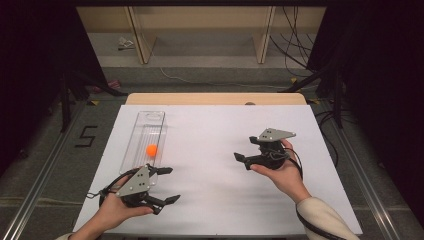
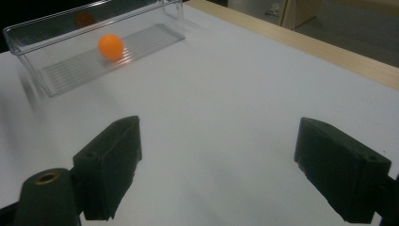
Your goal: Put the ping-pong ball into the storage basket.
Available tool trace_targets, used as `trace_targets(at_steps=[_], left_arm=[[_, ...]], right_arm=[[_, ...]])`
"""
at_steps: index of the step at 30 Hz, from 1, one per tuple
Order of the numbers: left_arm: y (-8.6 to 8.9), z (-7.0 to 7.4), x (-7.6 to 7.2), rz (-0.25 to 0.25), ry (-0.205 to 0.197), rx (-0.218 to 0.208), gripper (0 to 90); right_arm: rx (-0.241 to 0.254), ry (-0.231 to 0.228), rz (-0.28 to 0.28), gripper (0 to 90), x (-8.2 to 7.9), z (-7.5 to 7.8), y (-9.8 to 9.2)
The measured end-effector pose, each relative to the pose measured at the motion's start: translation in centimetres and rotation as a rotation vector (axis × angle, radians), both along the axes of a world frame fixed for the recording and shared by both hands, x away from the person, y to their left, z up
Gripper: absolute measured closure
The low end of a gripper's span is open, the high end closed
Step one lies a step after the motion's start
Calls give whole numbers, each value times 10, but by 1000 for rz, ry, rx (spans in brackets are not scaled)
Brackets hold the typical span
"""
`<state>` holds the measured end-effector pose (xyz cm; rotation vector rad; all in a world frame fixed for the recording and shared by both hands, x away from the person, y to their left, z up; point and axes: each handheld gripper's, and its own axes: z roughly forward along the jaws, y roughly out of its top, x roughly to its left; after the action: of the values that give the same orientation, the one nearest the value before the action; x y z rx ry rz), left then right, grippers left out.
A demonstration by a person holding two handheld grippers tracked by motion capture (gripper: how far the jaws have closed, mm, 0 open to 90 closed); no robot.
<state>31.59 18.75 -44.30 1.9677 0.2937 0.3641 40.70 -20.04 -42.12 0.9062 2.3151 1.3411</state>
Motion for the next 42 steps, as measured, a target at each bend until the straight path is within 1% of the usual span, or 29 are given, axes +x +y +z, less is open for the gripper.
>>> trace_targets(at_steps=[6, 9, 17, 18, 25, 33, 42], left_arm=[[0, 0, 0, 2, 0, 0, 184], [0, 0, 0, 2, 0, -1, 184], [1, 0, 0, 5, 0, -2, 184], [1, 0, 0, 6, 1, -3, 184], [1, 0, 1, 7, 0, -3, 183], [1, 0, 1, 14, 3, -9, 182], [2, 0, 1, 18, 3, -12, 182]], right_arm=[[8, -3, -10, 163, -7, 1, -10], [16, -7, -24, 163, -13, 2, -18], [20, -11, -33, 163, -23, 2, -28], [19, -13, -39, 163, -27, 3, -32], [25, -12, -53, 163, -36, 2, -44], [23, -11, -69, 163, -46, 1, -56], [25, -6, -77, 163, -52, -1, -62]])
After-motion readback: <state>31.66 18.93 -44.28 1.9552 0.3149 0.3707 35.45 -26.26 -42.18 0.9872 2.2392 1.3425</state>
